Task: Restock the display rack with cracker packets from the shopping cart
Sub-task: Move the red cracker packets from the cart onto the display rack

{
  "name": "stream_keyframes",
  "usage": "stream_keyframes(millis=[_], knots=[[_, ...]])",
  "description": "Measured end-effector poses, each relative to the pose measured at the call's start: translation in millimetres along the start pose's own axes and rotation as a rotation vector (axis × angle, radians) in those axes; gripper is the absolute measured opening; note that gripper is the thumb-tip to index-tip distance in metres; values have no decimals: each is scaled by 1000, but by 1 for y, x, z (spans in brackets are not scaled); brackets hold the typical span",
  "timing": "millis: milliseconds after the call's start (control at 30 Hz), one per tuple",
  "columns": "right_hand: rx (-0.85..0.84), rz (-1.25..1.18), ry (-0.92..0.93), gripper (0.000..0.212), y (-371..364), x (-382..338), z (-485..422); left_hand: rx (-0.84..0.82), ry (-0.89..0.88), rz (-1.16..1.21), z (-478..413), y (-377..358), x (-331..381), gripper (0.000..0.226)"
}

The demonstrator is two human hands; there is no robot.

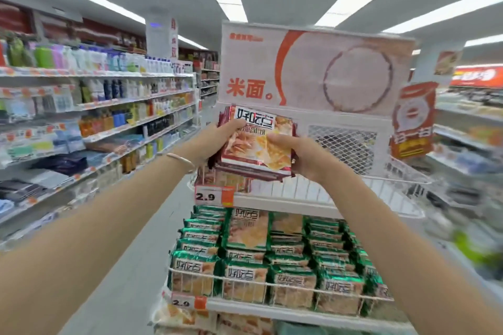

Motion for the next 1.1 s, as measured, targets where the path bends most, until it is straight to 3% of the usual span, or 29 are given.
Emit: stream_keyframes(millis=[67, 167, 267, 367, 467, 567, 667, 767, 833, 933, 1033, 1100], knots=[[27, -20, 38, 39, 33, -17, -9, -7, -35, -29, -32, -23, 23, 106], [76, -49, 101, 44, 78, -35, -33, 48, -81, -73, -52, -51, 65, 72], [82, -82, 108, 30, 109, -33, -60, 34, -150, -161, -83, -79, 81, 37], [76, 17, 72, 42, 126, -5, -90, 26, -171, -354, -105, -93, 70, 24], [-31, 241, -23, 68, 136, 40, -129, -63, -70, -663, -132, -108, 30, 41], [-162, 442, -235, 58, 133, 66, -131, -105, 13, -1085, -146, -123, 0, 80], [-191, 528, -307, 53, 141, 72, -143, -58, -33, -1349, -150, -130, 3, 130], [-170, 549, -317, 49, 143, 73, -159, -113, -44, -1414, -154, -135, 4, 129], [-111, 450, -283, 48, 141, 76, -171, -106, -21, -1438, -159, -133, 2, 122], [-44, 293, -209, 69, 138, 84, -185, -65, -11, -1449, -166, -128, 2, 119], [-26, 749, 111, 107, 134, 61, -186, -138, 42, -1394, -169, -130, -7, 129], [-99, 1065, 357, 110, 117, 46, -180, -165, 63, -1367, -169, -132, -9, 131]])
Point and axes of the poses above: each hand's wrist, its own z-axis away from the middle knuckle, its own y-axis out of the back of the hand, x = y × z, the point moved 8 cm from there along -z, towards the middle knuckle, and after that the axes turned 10 degrees about -z, right-handed, at the moved point
